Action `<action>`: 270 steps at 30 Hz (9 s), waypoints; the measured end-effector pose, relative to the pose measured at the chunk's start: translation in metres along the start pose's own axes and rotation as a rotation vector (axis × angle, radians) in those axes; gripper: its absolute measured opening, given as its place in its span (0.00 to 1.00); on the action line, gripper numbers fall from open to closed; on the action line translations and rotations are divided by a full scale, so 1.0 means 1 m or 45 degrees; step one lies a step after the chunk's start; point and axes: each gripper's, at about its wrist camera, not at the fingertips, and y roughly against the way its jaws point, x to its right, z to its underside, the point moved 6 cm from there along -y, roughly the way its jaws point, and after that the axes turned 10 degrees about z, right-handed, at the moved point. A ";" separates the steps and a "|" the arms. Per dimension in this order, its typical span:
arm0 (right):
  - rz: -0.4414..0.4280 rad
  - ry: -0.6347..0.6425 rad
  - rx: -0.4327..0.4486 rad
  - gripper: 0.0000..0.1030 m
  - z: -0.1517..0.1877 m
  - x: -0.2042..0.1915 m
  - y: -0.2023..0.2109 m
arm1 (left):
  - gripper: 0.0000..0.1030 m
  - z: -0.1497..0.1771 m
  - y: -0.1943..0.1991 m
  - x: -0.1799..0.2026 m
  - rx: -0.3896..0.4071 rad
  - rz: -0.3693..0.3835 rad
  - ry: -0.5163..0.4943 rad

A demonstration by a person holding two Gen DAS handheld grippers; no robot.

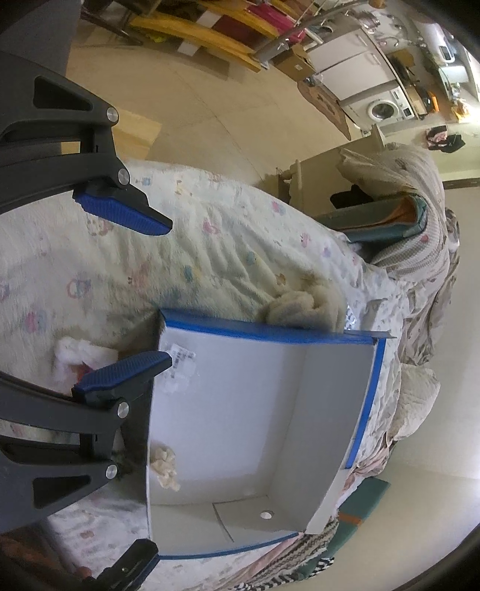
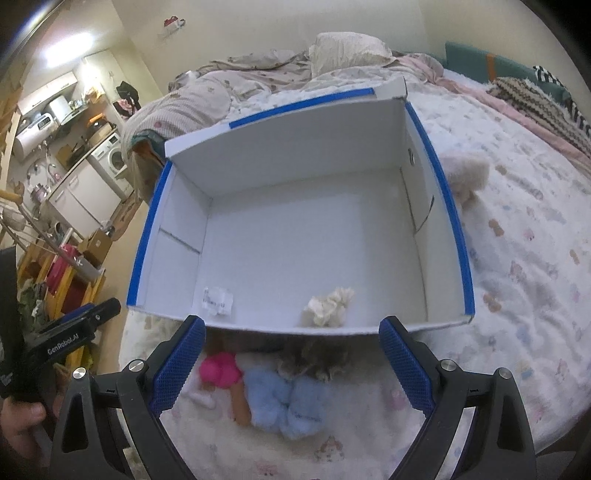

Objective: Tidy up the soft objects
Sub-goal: 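Withdraw both open tools from the box back toward the soft items, then grasp the white cloth with the left tool while the right tool grasps the light blue plush, then carry the white cloth with the left tool while the right tool carries the blue plush into the box, then open the left tool to drop the white cloth while the right tool drops the blue plush, then withdraw both open tools from the box toward the items on the sheet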

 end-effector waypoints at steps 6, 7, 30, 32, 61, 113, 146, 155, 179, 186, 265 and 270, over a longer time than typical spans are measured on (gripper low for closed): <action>0.021 -0.001 -0.048 0.98 0.008 0.005 -0.007 | 0.60 0.007 0.001 -0.015 0.001 -0.036 -0.002; 0.025 -0.006 -0.062 0.98 0.010 0.007 -0.009 | 0.60 0.008 0.001 -0.018 -0.002 -0.038 0.006; 0.054 -0.080 -0.192 0.98 0.020 0.017 -0.031 | 0.60 0.022 -0.029 -0.014 -0.134 -0.046 0.030; 0.054 -0.078 -0.208 0.98 0.022 0.015 -0.034 | 0.60 0.026 -0.037 -0.010 -0.183 -0.001 0.044; 0.053 -0.158 -0.336 0.98 0.031 0.031 -0.056 | 0.20 0.064 -0.083 -0.006 -0.555 0.240 0.143; -0.630 -0.099 0.088 0.11 -0.027 -0.010 0.090 | 0.20 -0.001 0.033 -0.008 -0.111 0.193 0.064; -0.502 -0.156 -0.004 0.11 -0.073 0.001 -0.038 | 0.20 -0.064 -0.084 0.083 -0.206 0.171 -0.219; -0.488 -0.116 -0.070 0.11 -0.069 -0.010 -0.053 | 0.20 -0.057 -0.098 0.084 -0.237 0.153 -0.204; -0.136 -0.049 -0.278 0.12 -0.042 -0.004 -0.102 | 0.20 -0.053 -0.103 0.084 -0.249 0.159 -0.205; -0.085 -0.033 -0.249 0.12 -0.048 0.002 -0.100 | 0.20 -0.051 -0.104 0.083 -0.264 0.171 -0.201; -0.085 -0.167 0.016 1.00 0.001 0.035 0.001 | 0.69 -0.002 0.003 -0.003 -0.008 0.084 -0.015; -0.094 -0.178 -0.043 1.00 0.011 0.031 -0.006 | 0.69 0.003 0.001 -0.017 -0.025 0.065 0.014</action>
